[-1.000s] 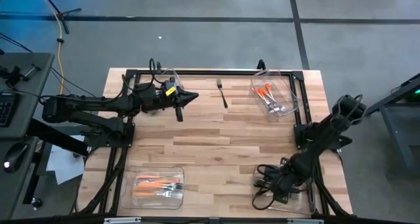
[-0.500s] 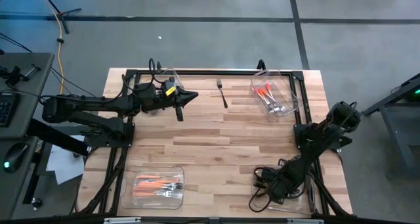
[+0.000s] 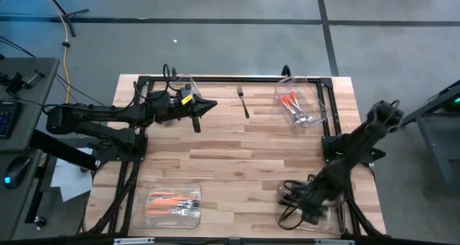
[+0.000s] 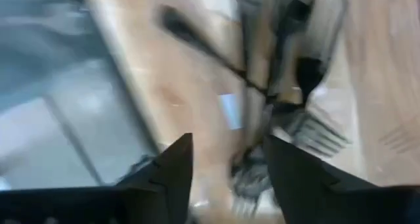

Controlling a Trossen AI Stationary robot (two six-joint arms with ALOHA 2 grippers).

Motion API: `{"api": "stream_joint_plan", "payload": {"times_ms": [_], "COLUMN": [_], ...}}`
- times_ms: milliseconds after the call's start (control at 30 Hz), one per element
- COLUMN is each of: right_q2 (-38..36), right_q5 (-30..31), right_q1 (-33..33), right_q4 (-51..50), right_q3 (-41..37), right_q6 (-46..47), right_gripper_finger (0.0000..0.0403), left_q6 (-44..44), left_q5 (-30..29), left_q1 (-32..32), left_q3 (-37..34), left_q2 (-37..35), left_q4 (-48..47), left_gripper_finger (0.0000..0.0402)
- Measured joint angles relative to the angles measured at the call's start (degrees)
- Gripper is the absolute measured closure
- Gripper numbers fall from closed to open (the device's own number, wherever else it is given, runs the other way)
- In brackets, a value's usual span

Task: Sort silverware by color (type)
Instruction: Put the black fork into the bottom right transparent bin

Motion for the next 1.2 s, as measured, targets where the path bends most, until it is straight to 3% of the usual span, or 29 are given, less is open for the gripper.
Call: {"api": "stream_joint_plan", "payload": {"times_ms": [133, 233, 400, 500, 633, 733, 1000, 1200], "right_q2": [-9.25, -16.32, -23.01, -23.43, -20.81, -17.92, -11.85, -8.80], "right_q5": [4.33, 14.24, 35.32, 39.07, 29.42, 21.73, 2.48, -2.87], "right_q1": [-1.26, -5.74, -19.12, -29.23, -42.02, -49.52, -58.46, -58.95], "right_q4": [0.92, 1.07, 1.67, 6.43, 22.29, 34.57, 54.56, 59.94], "right_q3": [0.00, 0.03, 0.04, 0.04, 0.04, 0.04, 0.02, 0.02], "right_q6": [-1.75, -5.86, -15.85, -26.82, -44.58, -52.87, -56.49, -55.31], "right_gripper_finger": [0.0211, 0.0206, 0.0206, 0.0206, 0.0206, 0.0206, 0.0206, 0.0206], "left_q6": [-0.07, -1.15, -3.58, -5.00, -5.60, -5.57, -4.89, -4.66], "left_q5": [0.01, 0.02, 2.22, 4.46, 6.64, 6.69, 10.01, 10.91], "left_q1": [0.00, 0.00, 0.00, 0.00, -0.01, 0.00, -0.07, -0.09], "left_q3": [0.00, 0.00, 0.00, 0.00, 0.00, 0.00, 0.00, 0.00], "left_q2": [0.00, -0.04, -1.37, -2.91, -4.93, -5.76, -6.05, -6.05], "left_q4": [0.14, 0.31, 0.47, 0.04, 0.02, 0.23, -0.05, 0.12], "left_gripper_finger": [0.0402, 0.0402, 0.0401, 0.0402, 0.0402, 0.0402, 0.0401, 0.0402]}}
